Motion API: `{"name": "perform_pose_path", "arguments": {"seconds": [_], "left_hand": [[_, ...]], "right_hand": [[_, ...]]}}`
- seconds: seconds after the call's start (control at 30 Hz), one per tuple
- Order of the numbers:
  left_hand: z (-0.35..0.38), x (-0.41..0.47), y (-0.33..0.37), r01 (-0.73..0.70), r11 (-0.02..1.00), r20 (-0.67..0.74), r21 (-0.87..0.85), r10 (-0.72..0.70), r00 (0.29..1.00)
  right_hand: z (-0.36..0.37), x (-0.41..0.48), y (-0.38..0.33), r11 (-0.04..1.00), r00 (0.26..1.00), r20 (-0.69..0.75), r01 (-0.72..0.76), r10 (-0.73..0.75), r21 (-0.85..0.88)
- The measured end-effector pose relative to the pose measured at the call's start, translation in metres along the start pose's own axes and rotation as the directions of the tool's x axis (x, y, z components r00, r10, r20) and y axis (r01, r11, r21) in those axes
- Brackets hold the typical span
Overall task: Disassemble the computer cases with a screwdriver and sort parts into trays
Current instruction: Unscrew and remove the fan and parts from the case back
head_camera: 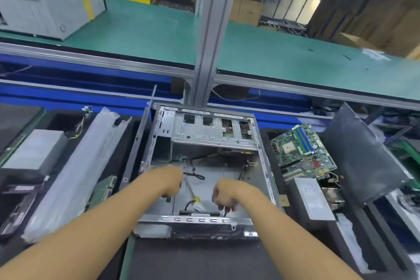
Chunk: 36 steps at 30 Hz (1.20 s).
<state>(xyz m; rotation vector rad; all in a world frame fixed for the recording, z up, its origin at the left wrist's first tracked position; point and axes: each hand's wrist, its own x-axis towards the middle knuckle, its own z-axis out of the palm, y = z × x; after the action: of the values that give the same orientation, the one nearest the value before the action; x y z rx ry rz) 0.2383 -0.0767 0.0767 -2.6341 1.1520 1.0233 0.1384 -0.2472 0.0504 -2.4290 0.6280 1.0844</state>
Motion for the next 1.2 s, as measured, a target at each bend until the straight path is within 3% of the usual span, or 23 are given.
{"name": "perform_pose_path", "arguments": {"seconds": [0.13, 0.23, 0.4, 0.53, 0.67, 0.73, 0.77, 0.87, 0.9, 1.0, 1.07, 1.1, 1.2], "left_hand": [[0.020, 0.005, 0.011, 0.068, 0.997, -0.066, 0.023, -0.066, 0.996], [0.040, 0.010, 0.010, 0.130, 0.992, -0.092, -0.001, -0.129, 0.987], [0.066, 0.017, -0.002, 0.185, 0.965, -0.131, -0.188, -0.211, 0.969], [0.066, 0.023, -0.005, 0.164, 0.902, -0.227, -0.400, -0.271, 0.935], [0.060, 0.028, -0.003, 0.057, 0.778, -0.243, -0.626, -0.264, 0.933], [0.055, 0.031, 0.003, -0.065, 0.676, -0.247, -0.734, -0.176, 0.953], [0.051, 0.032, 0.008, -0.139, 0.567, -0.259, -0.812, -0.137, 0.956], [0.038, 0.025, 0.023, -0.284, 0.125, -0.297, -0.951, -0.099, 0.950], [0.035, 0.023, 0.028, -0.328, 0.023, -0.328, -0.945, -0.108, 0.938], [0.031, 0.015, 0.041, -0.408, -0.155, -0.397, -0.900, -0.097, 0.913], [0.031, 0.009, 0.048, -0.409, -0.234, -0.401, -0.882, -0.084, 0.912], [0.031, 0.005, 0.050, -0.410, -0.264, -0.404, -0.873, -0.079, 0.911], [0.031, -0.001, 0.048, -0.402, -0.283, -0.398, -0.871, -0.074, 0.914]], "right_hand": [[0.011, 0.031, -0.018, 0.999, 0.999, -0.032, -0.039, 0.039, -0.003], [0.017, 0.054, -0.035, 0.990, 0.995, -0.083, -0.056, 0.046, -0.126], [0.026, 0.086, -0.050, 0.976, 0.997, -0.015, -0.077, 0.076, -0.202], [0.018, 0.078, -0.044, 0.988, 0.999, -0.052, 0.008, -0.017, -0.157], [0.001, 0.041, -0.024, 0.965, 0.947, -0.187, 0.256, -0.261, -0.050], [-0.006, 0.019, -0.015, 0.927, 0.880, -0.307, 0.375, -0.361, -0.016], [-0.009, 0.010, -0.012, 0.913, 0.843, -0.384, 0.408, -0.376, 0.000], [-0.015, -0.013, -0.010, 0.885, 0.749, -0.558, 0.463, -0.358, 0.054], [-0.016, -0.019, -0.011, 0.878, 0.738, -0.582, 0.472, -0.342, 0.083], [-0.014, -0.036, -0.015, 0.834, 0.754, -0.598, 0.495, -0.273, 0.243], [-0.011, -0.046, -0.017, 0.739, 0.799, -0.564, 0.508, -0.211, 0.443], [-0.008, -0.051, -0.017, 0.643, 0.825, -0.532, 0.514, -0.190, 0.567], [0.009, -0.064, -0.011, 0.184, 0.876, -0.440, 0.474, -0.199, 0.861]]}}
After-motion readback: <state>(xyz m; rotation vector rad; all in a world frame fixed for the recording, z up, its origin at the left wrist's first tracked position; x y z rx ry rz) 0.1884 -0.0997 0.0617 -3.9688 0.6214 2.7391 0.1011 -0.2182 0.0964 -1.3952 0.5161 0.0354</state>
